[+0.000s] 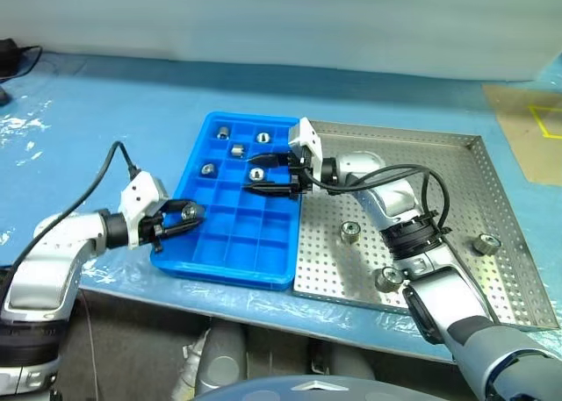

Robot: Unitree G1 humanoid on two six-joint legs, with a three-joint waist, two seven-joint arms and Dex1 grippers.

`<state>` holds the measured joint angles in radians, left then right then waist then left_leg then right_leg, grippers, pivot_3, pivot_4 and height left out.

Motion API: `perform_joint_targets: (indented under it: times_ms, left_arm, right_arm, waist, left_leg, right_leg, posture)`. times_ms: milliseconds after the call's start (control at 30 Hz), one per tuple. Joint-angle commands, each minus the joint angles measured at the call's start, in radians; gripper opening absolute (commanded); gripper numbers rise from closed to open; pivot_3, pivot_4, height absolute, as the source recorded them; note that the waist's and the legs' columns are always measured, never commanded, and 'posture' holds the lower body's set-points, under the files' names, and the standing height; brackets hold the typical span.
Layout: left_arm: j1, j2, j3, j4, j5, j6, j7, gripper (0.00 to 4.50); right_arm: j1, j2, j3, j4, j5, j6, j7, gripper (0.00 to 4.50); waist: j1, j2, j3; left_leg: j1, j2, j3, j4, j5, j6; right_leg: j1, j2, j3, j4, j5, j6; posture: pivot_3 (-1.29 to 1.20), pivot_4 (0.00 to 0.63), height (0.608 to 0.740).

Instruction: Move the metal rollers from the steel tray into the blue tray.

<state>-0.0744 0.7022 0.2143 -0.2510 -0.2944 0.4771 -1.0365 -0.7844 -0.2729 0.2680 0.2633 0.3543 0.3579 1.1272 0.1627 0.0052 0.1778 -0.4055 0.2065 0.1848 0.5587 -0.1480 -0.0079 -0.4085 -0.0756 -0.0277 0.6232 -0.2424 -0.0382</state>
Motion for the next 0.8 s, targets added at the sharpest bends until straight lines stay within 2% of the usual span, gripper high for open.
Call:
perform_joint_targets:
  times_ms: [33, 233, 567, 767, 800]
  left_arm:
    - [0.003, -0.009, 0.042, -0.024, -0.02, -0.037, 0.06, 1.77]
    - [-0.042, -0.039, 0.003, 0.061, -0.009, -0.072, 0.121, 1.77]
    - [-0.098, -0.012, -0.094, 0.154, -0.005, -0.115, 0.063, 1.77]
    - [-0.14, 0.004, -0.117, 0.215, 0.02, -0.147, 0.057, 3.73]
    - [-0.145, 0.006, -0.123, 0.208, 0.01, -0.14, 0.046, 3.73]
  right_arm:
    - [-0.015, 0.004, -0.009, -0.009, -0.008, -0.025, 0.02, 3.3]
    - [0.004, 0.0, -0.018, -0.02, -0.024, -0.021, 0.011, 3.3]
    - [0.042, -0.014, -0.034, -0.071, -0.029, -0.003, -0.025, 3.3]
    - [0.062, -0.02, -0.044, -0.095, -0.027, 0.007, -0.051, 3.3]
    - [0.063, -0.021, -0.046, -0.097, -0.027, 0.007, -0.055, 3.3]
  waist:
    - [0.008, 0.0, 0.0]
    - [0.014, 0.0, 0.0]
    - [0.011, 0.0, 0.0]
    - [0.0, -0.001, 0.0]
    - [-0.004, -0.001, 0.0]
  left_leg:
    - [0.0, 0.0, 0.0, 0.0, 0.0, 0.0]
    - [0.0, -0.001, -0.001, -0.001, 0.001, -0.001]
    - [0.0, 0.0, -0.002, -0.002, 0.002, -0.003]
    - [0.001, 0.0, -0.002, -0.002, 0.003, -0.004]
    - [0.001, 0.0, -0.003, -0.002, 0.003, -0.004]
  right_leg:
    - [0.0, 0.0, 0.0, 0.0, 0.0, 0.0]
    - [0.0, 0.0, 0.0, 0.0, 0.0, 0.0]
    - [0.0, 0.001, 0.0, 0.0, 0.0, 0.0]
    - [0.0, 0.002, 0.0, 0.002, 0.0, 0.0]
    - [0.0, 0.002, 0.0, 0.002, 0.0, 0.0]
  posture:
    - [0.34, 0.15, 0.74]
    - [0.31, 0.15, 0.74]
    - [0.25, 0.15, 0.74]
    - [0.22, 0.15, 0.74]
    - [0.21, 0.15, 0.74]
